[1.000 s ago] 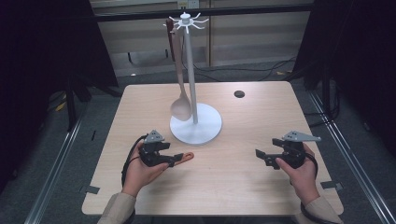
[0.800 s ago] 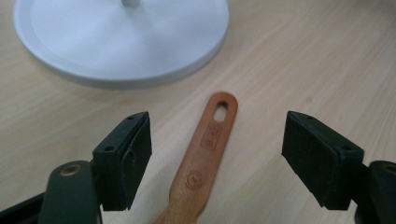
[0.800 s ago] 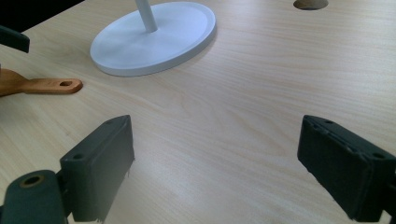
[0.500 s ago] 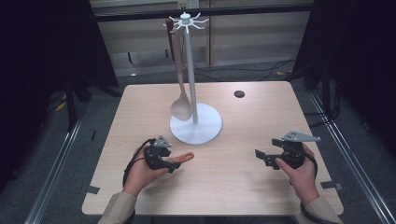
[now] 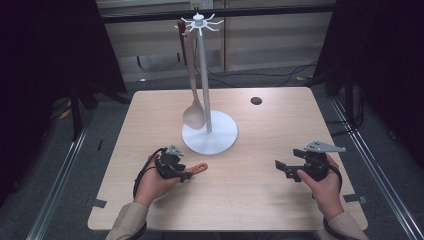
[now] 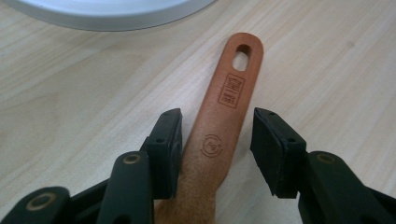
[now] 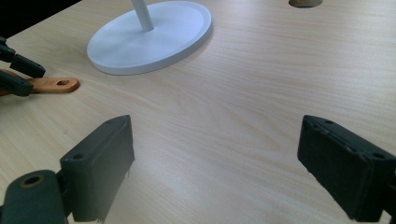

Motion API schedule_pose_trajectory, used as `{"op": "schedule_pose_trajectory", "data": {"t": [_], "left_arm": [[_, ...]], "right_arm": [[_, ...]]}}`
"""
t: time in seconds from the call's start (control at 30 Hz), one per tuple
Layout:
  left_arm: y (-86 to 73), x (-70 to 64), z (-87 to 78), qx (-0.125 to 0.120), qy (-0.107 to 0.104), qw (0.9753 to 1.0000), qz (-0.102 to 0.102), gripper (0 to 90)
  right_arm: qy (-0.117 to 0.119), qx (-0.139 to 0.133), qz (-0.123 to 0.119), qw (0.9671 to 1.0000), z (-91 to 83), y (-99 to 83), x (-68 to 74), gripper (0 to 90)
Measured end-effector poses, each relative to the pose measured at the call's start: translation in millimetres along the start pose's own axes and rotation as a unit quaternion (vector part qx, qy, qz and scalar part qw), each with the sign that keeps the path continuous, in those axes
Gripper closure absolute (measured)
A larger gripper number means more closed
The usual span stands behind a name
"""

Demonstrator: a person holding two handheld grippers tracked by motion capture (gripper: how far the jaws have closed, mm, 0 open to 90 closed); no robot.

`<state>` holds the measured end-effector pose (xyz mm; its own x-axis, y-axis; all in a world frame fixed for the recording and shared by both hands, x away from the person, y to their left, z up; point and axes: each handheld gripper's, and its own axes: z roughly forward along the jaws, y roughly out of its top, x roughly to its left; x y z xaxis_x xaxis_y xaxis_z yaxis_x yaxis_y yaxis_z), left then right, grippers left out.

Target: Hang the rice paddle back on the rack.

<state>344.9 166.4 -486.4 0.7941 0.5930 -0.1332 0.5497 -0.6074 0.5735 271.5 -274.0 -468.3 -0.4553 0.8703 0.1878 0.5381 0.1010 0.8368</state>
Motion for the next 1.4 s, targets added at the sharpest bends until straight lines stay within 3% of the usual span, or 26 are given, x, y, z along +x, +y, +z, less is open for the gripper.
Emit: {"op": "schedule_pose_trajectory", "data": {"t": [0.13, 0.2, 0.37, 0.6, 0.67, 0.77, 0.87, 1.0, 1.07, 1.17, 1.2, 1.27, 1.4], "left_arm": [[1.6, -1.6, 0.9, 0.002, 0.006, 1.0000, -0.006, 56.0], [2.7, -2.5, 1.0, 0.007, 0.007, 0.9999, 0.005, 57.8], [5.1, -6.0, 0.8, 0.021, 0.010, 0.9997, 0.008, 60.4], [12.5, -19.8, 7.0, 0.027, 0.021, 0.9994, 0.003, 65.7], [15.2, -23.2, 8.3, 0.033, 0.025, 0.9991, 0.010, 65.7], [17.2, -23.3, 8.7, 0.041, 0.024, 0.9989, -0.001, 64.8], [19.8, -24.1, 9.4, 0.050, 0.021, 0.9985, 0.000, 58.8], [24.2, -26.0, 11.3, 0.063, 0.024, 0.9977, 0.012, 59.6], [27.5, -26.5, 12.2, 0.072, 0.028, 0.9970, 0.007, 61.9], [34.3, -29.2, 14.6, 0.095, 0.035, 0.9948, 0.004, 62.9], [36.5, -29.0, 15.0, 0.104, 0.038, 0.9937, 0.017, 64.2], [38.4, -30.5, 15.8, 0.113, 0.040, 0.9926, 0.018, 64.7], [37.9, -30.4, 16.0, 0.108, 0.040, 0.9932, 0.014, 65.2]], "right_arm": [[-0.001, 0.000, 0.001, 1.0000, -1.1, -0.3, -0.2, 10.0], [-0.002, 0.000, 0.001, 1.0000, -1.2, -0.5, -0.4, 10.0], [-0.004, 0.001, 0.001, 1.0000, -1.5, -0.7, -0.2, 10.0], [-0.003, 0.002, 0.001, 1.0000, -1.2, -1.0, 0.3, 10.0], [-0.002, 0.002, 0.000, 1.0000, -1.3, -0.7, 0.8, 10.0], [-0.002, 0.001, 0.000, 1.0000, -1.5, -0.7, 0.7, 10.0], [-0.004, 0.001, 0.001, 1.0000, -1.8, -0.8, -0.3, 10.0], [-0.005, -0.001, 0.002, 1.0000, -2.7, -0.8, -2.4, 10.0], [-0.006, 0.000, 0.004, 1.0000, -2.7, -1.0, -2.5, 10.0], [-0.006, 0.001, 0.003, 1.0000, -2.0, -1.1, -1.9, 10.0], [-0.006, 0.001, 0.004, 1.0000, -2.1, -1.0, -1.6, 10.0], [-0.005, 0.000, 0.004, 1.0000, -2.4, -0.6, -1.3, 10.0], [-0.006, 0.002, 0.004, 1.0000, -2.3, -1.3, -1.8, 10.1]]}}
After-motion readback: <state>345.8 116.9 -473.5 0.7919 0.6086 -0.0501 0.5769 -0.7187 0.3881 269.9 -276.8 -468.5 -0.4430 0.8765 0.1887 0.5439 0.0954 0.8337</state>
